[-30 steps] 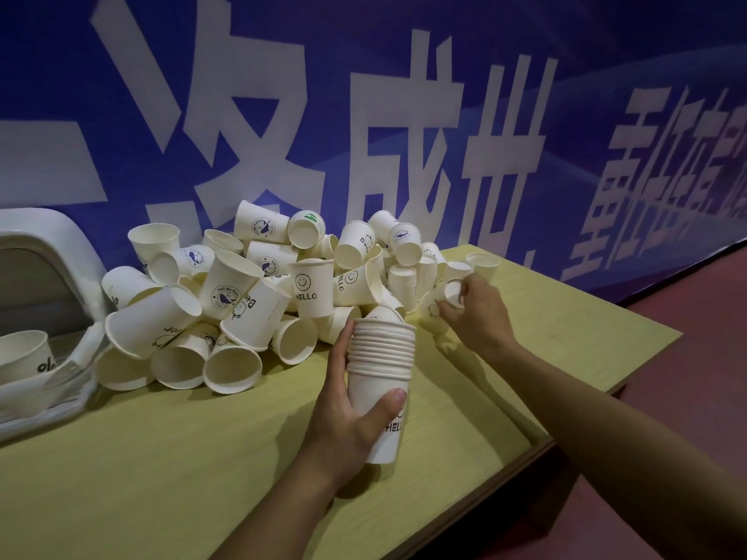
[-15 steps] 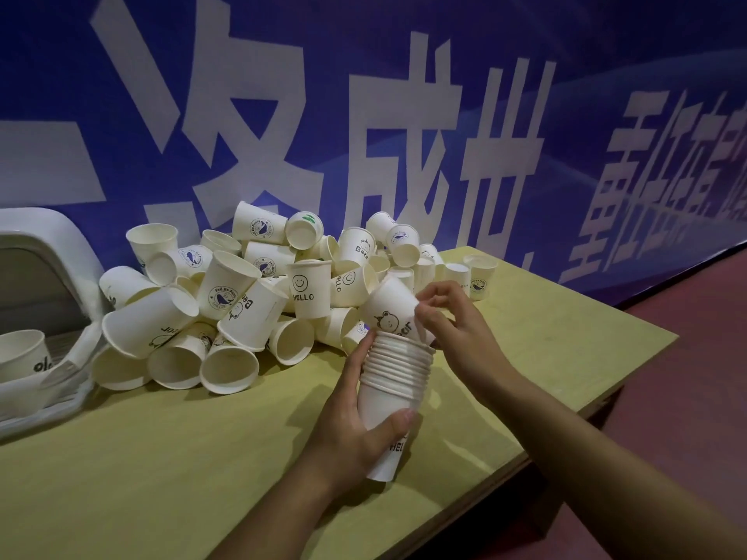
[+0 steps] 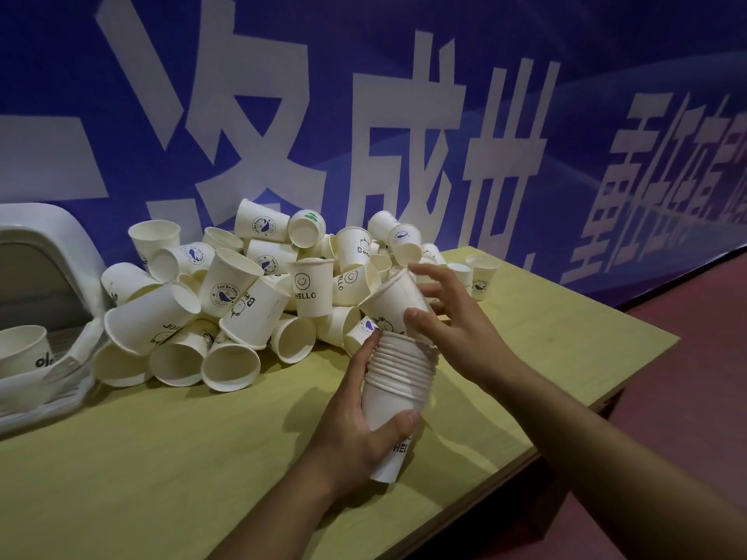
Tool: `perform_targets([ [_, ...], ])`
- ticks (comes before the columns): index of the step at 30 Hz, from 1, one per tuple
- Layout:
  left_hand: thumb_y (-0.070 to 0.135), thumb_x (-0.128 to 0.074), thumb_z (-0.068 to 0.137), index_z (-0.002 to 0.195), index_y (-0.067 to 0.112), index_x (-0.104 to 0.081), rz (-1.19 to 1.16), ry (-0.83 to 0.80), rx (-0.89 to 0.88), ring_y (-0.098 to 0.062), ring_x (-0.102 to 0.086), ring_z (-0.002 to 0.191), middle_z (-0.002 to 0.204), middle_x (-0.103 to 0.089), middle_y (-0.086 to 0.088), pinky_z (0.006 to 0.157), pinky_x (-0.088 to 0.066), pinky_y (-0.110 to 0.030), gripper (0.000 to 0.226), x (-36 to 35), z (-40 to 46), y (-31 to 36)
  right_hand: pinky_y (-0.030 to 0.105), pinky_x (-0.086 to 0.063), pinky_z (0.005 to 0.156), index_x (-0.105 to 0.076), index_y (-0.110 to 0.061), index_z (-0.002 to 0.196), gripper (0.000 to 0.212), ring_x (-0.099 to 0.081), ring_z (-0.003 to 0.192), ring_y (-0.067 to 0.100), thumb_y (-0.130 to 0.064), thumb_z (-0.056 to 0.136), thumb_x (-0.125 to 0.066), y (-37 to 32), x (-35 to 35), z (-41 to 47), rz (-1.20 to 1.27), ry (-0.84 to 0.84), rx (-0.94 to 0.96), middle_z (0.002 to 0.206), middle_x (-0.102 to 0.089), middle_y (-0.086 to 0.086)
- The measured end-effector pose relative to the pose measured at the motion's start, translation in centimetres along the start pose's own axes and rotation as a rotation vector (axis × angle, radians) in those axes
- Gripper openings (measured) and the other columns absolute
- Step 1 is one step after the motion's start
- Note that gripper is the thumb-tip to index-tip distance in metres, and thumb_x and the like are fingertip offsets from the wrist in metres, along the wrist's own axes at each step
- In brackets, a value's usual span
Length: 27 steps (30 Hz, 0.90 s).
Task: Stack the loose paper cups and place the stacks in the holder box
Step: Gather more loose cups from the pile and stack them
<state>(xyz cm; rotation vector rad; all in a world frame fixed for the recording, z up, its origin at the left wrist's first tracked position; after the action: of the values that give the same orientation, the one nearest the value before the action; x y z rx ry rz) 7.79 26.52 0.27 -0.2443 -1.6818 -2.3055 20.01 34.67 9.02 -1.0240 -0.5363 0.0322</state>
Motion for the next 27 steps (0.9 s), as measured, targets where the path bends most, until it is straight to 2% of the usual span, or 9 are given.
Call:
perform_targets([
  [2, 0.065, -0.071, 0.066, 0.135, 0.079, -0.013, 0.004, 0.003, 0.001, 0.003, -0.059, 0.114, 0.141, -0.048, 0.027, 0.087, -0.052, -0.016, 0.092, 0.1, 0.0, 0.0, 0.019, -0.055, 0.069, -0.025, -0.075, 0.127, 0.061, -0.060, 0.102, 0.004, -0.041, 0.093, -0.063, -0.3, -0.1, -0.1, -0.033, -0.006, 0.022, 0.123, -0.048, -0.023],
  [4, 0.065, -0.071, 0.066, 0.138, 0.076, -0.013, -0.001, 0.010, -0.011, 0.004, -0.059, 0.114, 0.141, -0.047, 0.027, 0.085, -0.051, -0.013, 0.093, 0.1, 0.0, 0.1, 0.018, -0.056, 0.067, -0.029, -0.075, 0.125, 0.059, -0.063, 0.098, 0.004, -0.037, 0.096, -0.062, -0.1, 0.0, -0.1, -0.025, -0.011, 0.007, 0.122, -0.049, -0.018],
  [8, 0.062, -0.073, 0.068, 0.140, 0.074, -0.014, -0.039, 0.042, -0.042, 0.002, -0.061, 0.112, 0.138, -0.048, 0.030, 0.088, -0.056, -0.022, 0.093, 0.3, 0.0, 0.3, 0.017, -0.053, 0.068, -0.038, -0.060, 0.134, 0.044, -0.064, 0.095, -0.008, -0.044, 0.097, -0.057, 0.4, 0.1, -0.4, 0.004, 0.045, -0.018, 0.119, -0.055, -0.019],
  [12, 0.055, -0.075, 0.067, 0.143, 0.066, -0.021, -0.130, 0.168, -0.050, -0.004, -0.067, 0.108, 0.130, -0.056, 0.032, 0.082, -0.059, -0.026, 0.094, 1.7, 0.1, 0.3, 0.030, -0.056, 0.084, -0.059, -0.036, 0.132, 0.045, -0.067, 0.101, 0.004, -0.056, 0.092, -0.055, 2.2, -0.8, -1.1, 0.056, 0.065, -0.017, 0.121, -0.066, -0.013],
  [16, 0.053, -0.074, 0.068, 0.150, 0.052, -0.024, -0.139, 0.236, -0.067, -0.001, -0.065, 0.109, 0.140, -0.054, 0.018, 0.077, -0.054, -0.015, 0.097, 2.8, 0.0, 0.2, 0.023, -0.055, 0.084, -0.061, -0.042, 0.131, 0.042, -0.066, 0.105, 0.006, -0.055, 0.092, -0.056, 3.4, -2.5, -1.9, 0.073, -0.006, -0.030, 0.124, -0.067, -0.017],
  [19, 0.054, -0.074, 0.068, 0.147, 0.059, -0.024, -0.127, 0.248, -0.064, -0.001, -0.064, 0.111, 0.141, -0.053, 0.017, 0.080, -0.054, -0.016, 0.094, 2.8, 0.0, 0.1, 0.027, -0.056, 0.082, -0.063, -0.040, 0.129, 0.040, -0.064, 0.103, 0.006, -0.054, 0.095, -0.046, 3.7, -1.9, -0.8, 0.023, 0.013, -0.026, 0.123, -0.065, -0.015],
  [21, 0.054, -0.074, 0.067, 0.144, 0.065, -0.023, -0.122, 0.253, -0.070, 0.000, -0.064, 0.112, 0.141, -0.053, 0.020, 0.084, -0.054, -0.018, 0.092, 2.7, 0.1, 0.2, 0.028, -0.054, 0.084, -0.061, -0.035, 0.132, 0.037, -0.062, 0.101, 0.005, -0.046, 0.100, -0.046, 4.7, -0.8, 1.2, -0.061, 0.082, -0.045, 0.125, -0.063, -0.012],
  [24, 0.053, -0.075, 0.067, 0.144, 0.065, -0.024, -0.109, 0.236, -0.064, -0.006, -0.064, 0.117, 0.142, -0.053, 0.020, 0.096, -0.056, -0.038, 0.094, 2.4, 0.2, 0.0, 0.028, -0.050, 0.086, -0.056, -0.031, 0.138, 0.037, -0.061, 0.100, 0.008, -0.028, 0.101, -0.055, 7.7, 0.7, 4.9, -0.321, 0.144, -0.107, 0.128, -0.059, -0.004],
  [27, 0.055, -0.076, 0.066, 0.144, 0.064, -0.024, -0.102, 0.250, -0.054, -0.007, -0.062, 0.120, 0.144, -0.051, 0.019, 0.100, -0.054, -0.042, 0.095, 2.7, 0.1, -0.1, 0.041, -0.048, 0.103, -0.042, -0.034, 0.148, 0.053, -0.052, 0.125, 0.024, -0.024, 0.098, -0.059, 11.4, 0.6, 8.6, -0.583, 0.059, -0.159, 0.143, -0.049, 0.004],
])
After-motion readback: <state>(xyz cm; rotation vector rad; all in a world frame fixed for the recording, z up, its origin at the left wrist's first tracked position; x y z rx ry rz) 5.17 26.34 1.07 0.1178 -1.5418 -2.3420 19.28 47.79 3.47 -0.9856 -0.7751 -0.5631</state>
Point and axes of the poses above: each hand's wrist, its own z-axis towards the middle knuckle, its own x-axis out of the back of the hand, y = z × x, the point moved 9 cm from there along z, towards the middle knuckle
